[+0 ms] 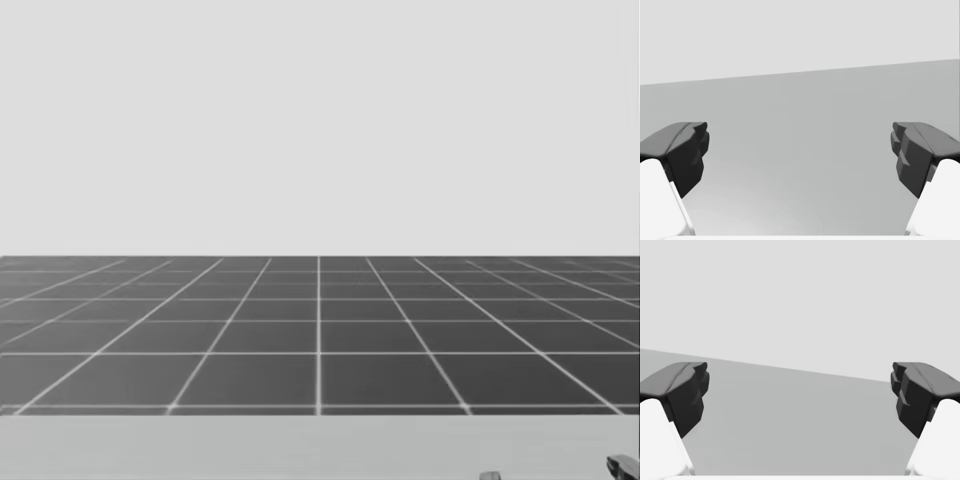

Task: Look at the card. If it is red, pick the object on the left. If it is green, pick the object on the right.

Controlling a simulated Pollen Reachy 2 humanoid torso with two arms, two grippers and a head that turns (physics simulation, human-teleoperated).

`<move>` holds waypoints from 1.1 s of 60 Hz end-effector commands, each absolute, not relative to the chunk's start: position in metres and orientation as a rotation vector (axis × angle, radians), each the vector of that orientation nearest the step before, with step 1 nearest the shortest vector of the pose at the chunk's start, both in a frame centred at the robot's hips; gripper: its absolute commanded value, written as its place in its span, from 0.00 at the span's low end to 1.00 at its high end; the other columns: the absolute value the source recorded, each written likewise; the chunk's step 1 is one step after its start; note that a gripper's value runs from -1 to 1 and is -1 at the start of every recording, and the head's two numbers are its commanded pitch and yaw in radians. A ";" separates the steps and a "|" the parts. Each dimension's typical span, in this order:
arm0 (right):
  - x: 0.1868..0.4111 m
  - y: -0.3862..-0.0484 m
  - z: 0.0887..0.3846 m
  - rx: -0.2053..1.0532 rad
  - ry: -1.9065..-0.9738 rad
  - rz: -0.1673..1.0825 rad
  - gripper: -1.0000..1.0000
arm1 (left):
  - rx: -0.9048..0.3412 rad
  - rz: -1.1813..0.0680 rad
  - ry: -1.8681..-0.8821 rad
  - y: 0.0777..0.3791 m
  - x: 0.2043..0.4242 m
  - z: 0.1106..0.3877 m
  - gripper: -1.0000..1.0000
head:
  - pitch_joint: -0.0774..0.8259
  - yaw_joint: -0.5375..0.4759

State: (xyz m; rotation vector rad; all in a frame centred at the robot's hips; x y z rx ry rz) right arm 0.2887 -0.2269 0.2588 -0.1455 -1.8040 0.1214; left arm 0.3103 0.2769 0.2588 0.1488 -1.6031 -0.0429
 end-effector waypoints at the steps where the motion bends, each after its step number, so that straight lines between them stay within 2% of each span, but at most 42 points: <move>1: 0.288 -0.226 0.257 -0.158 -1.810 0.076 0.00 | 0.148 -0.049 -1.601 0.277 0.310 0.258 0.00 | 0.02 0.53; 6: 0.289 -0.225 0.259 -0.159 -1.804 0.076 0.00 | 0.144 -0.050 -1.602 0.277 0.310 0.258 0.00 | 0.04 0.53; 9: 0.289 -0.226 0.260 -0.179 -1.762 0.109 0.00 | 0.143 -0.049 -1.602 0.277 0.310 0.258 0.00 | 0.06 0.53; 13: 0.290 -0.226 0.259 -0.176 -1.768 0.099 0.00 | 0.142 -0.048 -1.601 0.277 0.310 0.258 0.00 | 0.10 0.53; 22: 0.292 -0.225 0.259 -0.233 -1.769 0.060 0.00 | 0.139 -0.050 -1.600 0.276 0.310 0.259 0.00 | 0.24 0.52; 29: 0.292 -0.224 0.258 -0.234 -1.765 0.066 0.00 | 0.142 -0.055 -1.598 0.276 0.310 0.259 0.00 | 0.38 0.51; 47: 0.292 -0.219 0.254 -0.227 -1.759 0.095 0.00 | 0.127 -0.072 -1.614 0.273 0.304 0.264 0.00 | 0.68 0.48; 58: 0.292 -0.219 0.254 -0.226 -1.759 0.097 0.00 | 0.125 -0.069 -1.617 0.272 0.303 0.265 0.00 | 0.83 0.46; 66: 0.292 -0.219 0.254 -0.222 -1.756 0.095 0.00 | 0.122 -0.072 -1.618 0.271 0.302 0.266 0.00 | 0.87 0.47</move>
